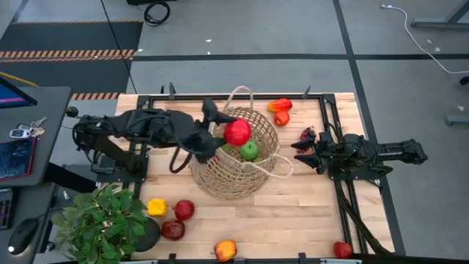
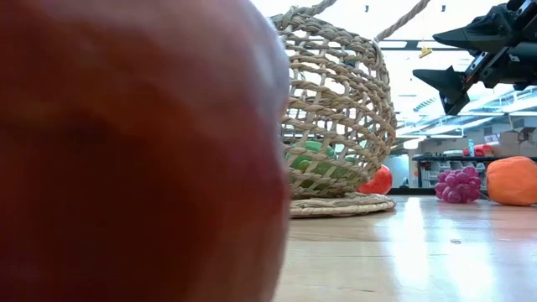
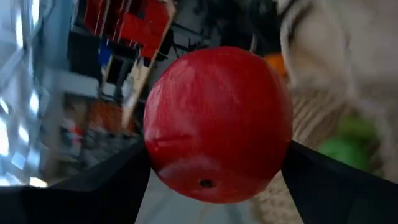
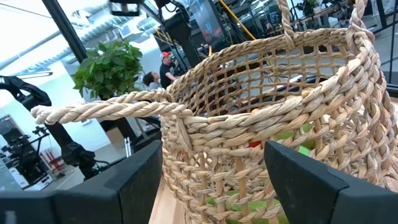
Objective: Build produce basket
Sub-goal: Put the pomegranate into the basket
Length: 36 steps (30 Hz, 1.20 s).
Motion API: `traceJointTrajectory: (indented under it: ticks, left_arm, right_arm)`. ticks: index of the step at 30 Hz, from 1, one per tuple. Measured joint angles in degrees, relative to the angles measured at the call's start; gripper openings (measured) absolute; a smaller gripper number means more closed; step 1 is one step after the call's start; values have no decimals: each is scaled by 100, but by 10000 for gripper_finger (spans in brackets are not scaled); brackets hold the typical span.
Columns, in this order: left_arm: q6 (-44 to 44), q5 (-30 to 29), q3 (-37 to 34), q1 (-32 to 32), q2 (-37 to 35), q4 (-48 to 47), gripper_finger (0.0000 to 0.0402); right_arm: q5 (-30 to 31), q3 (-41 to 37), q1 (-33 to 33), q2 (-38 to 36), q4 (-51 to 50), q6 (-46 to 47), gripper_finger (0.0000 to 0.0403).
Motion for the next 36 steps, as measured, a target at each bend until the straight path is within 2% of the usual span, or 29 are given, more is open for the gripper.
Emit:
traceJointTrajectory:
  ticks: [7, 14, 17, 22, 28, 32, 36]
  left_arm:
    - [2387, -56, 0, 239, 312, 12, 332]
    - [3654, -61, 0, 596, 733, 30, 332]
    - [3923, -56, 0, 764, 913, 131, 332]
    - [3924, -60, 0, 1045, 1176, 503, 332]
    - [3514, -35, 2, 1277, 1468, 882, 332]
    - [3480, -39, -2, 1380, 1679, 769, 332]
    - [2867, -36, -2, 1437, 1943, 584, 332]
  right_arm:
    - [0, 2, -2, -2, 0, 0, 284]
    - [0, 1, 0, 0, -2, 0, 284]
    - [0, 2, -1, 0, -1, 0, 284]
    - [0, 1, -1, 0, 1, 0, 284]
    - [0, 2, -2, -1, 0, 0, 284]
    - [0, 0, 0, 0, 3, 0, 284]
    - [0, 1, -2, 0, 42, 0, 284]
